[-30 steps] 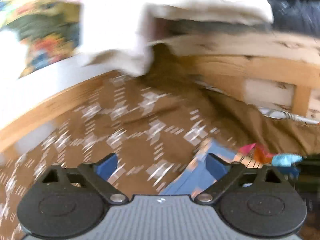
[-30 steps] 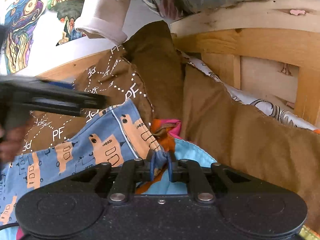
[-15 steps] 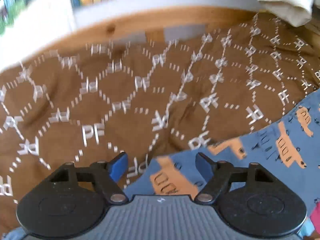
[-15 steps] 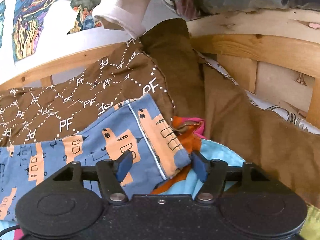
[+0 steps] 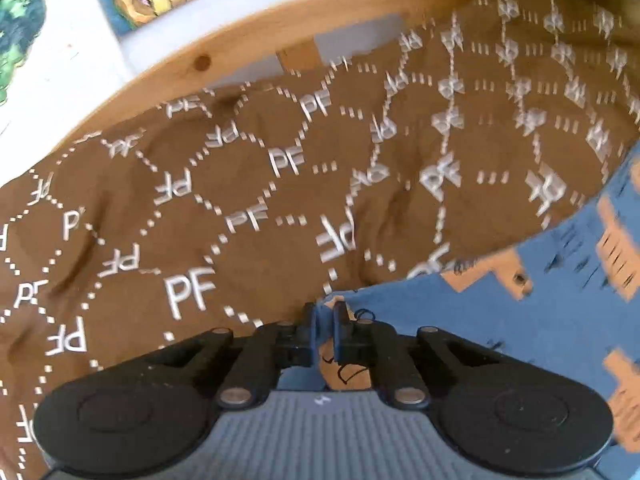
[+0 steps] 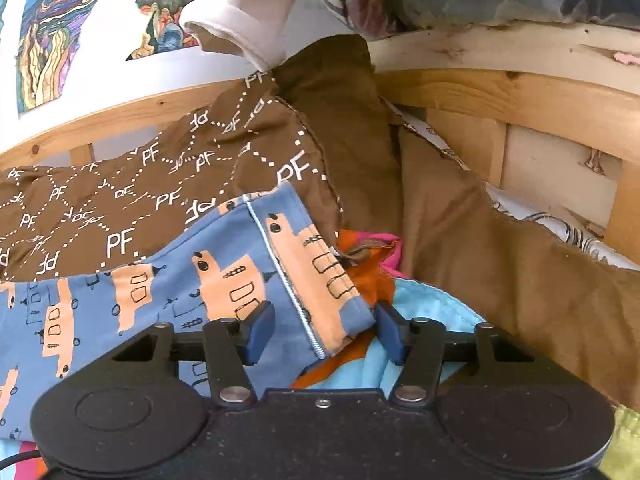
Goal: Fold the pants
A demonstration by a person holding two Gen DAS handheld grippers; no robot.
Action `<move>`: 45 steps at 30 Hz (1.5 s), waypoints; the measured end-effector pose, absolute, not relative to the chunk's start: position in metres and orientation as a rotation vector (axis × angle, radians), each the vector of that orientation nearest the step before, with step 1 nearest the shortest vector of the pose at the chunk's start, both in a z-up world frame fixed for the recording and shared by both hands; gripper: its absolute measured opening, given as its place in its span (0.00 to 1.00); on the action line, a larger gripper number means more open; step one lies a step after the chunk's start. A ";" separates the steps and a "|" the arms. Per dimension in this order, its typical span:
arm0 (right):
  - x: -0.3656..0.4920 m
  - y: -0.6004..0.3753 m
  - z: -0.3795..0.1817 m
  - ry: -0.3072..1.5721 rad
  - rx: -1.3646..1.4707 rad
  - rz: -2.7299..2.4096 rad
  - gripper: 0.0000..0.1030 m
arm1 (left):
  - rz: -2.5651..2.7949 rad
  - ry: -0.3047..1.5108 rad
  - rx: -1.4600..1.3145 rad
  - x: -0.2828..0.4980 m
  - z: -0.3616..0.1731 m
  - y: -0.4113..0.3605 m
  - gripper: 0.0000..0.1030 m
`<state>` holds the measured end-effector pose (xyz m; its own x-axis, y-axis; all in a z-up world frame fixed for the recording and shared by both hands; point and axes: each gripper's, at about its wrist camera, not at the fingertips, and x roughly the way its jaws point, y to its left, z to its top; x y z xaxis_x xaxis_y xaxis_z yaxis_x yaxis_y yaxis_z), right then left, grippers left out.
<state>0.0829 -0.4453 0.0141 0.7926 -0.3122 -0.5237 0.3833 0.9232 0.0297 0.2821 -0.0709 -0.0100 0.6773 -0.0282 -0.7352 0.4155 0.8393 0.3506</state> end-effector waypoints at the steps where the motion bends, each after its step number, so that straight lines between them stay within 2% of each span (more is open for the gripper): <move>1: 0.084 -0.445 0.014 0.543 0.133 -0.379 0.55 | -0.251 0.798 0.554 0.282 -0.018 -0.074 0.08; 3: 0.085 -0.443 0.013 0.547 0.116 -0.389 0.55 | -0.221 0.767 0.584 0.274 -0.022 -0.082 0.12; 4: 0.086 -0.443 0.013 0.546 0.112 -0.393 0.54 | -0.199 0.764 0.574 0.273 -0.021 -0.085 0.16; 6: 0.085 -0.445 0.014 0.543 0.122 -0.396 0.54 | -0.161 0.762 0.566 0.269 -0.015 -0.090 0.31; 8: 0.084 -0.449 0.015 0.537 0.147 -0.394 0.54 | -0.159 0.727 0.571 0.266 -0.007 -0.100 0.60; 11: 0.082 -0.452 0.016 0.523 0.184 -0.389 0.56 | -0.246 0.626 0.600 0.253 0.013 -0.129 0.74; 13: 0.082 -0.455 0.017 0.514 0.210 -0.381 0.58 | -0.318 0.579 0.588 0.251 0.021 -0.156 0.80; 19: 0.079 -0.459 0.017 0.495 0.246 -0.360 0.60 | -0.679 0.470 0.525 0.237 0.040 -0.267 0.89; 24: 0.073 -0.464 0.018 0.486 0.282 -0.325 0.60 | -0.831 0.393 0.648 0.217 0.022 -0.352 0.89; 28: 0.065 -0.472 0.020 0.478 0.339 -0.313 0.47 | -0.774 0.434 0.789 0.218 -0.006 -0.396 0.90; 31: 0.060 -0.478 0.021 0.476 0.396 -0.302 0.42 | -0.755 0.445 0.769 0.221 -0.010 -0.398 0.95; 37: 0.059 -0.484 0.018 0.473 0.469 -0.277 0.41 | -0.711 0.565 0.608 0.235 0.004 -0.378 0.93; 39: 0.060 -0.487 0.017 0.462 0.501 -0.281 0.34 | -0.680 0.597 0.561 0.233 0.012 -0.370 0.93; 41: 0.059 -0.489 0.016 0.460 0.517 -0.296 0.18 | -0.658 0.647 0.517 0.230 0.020 -0.359 0.93; 45: 0.058 -0.477 0.023 0.463 0.398 -0.306 0.14 | -0.699 0.755 0.363 0.233 0.038 -0.340 0.95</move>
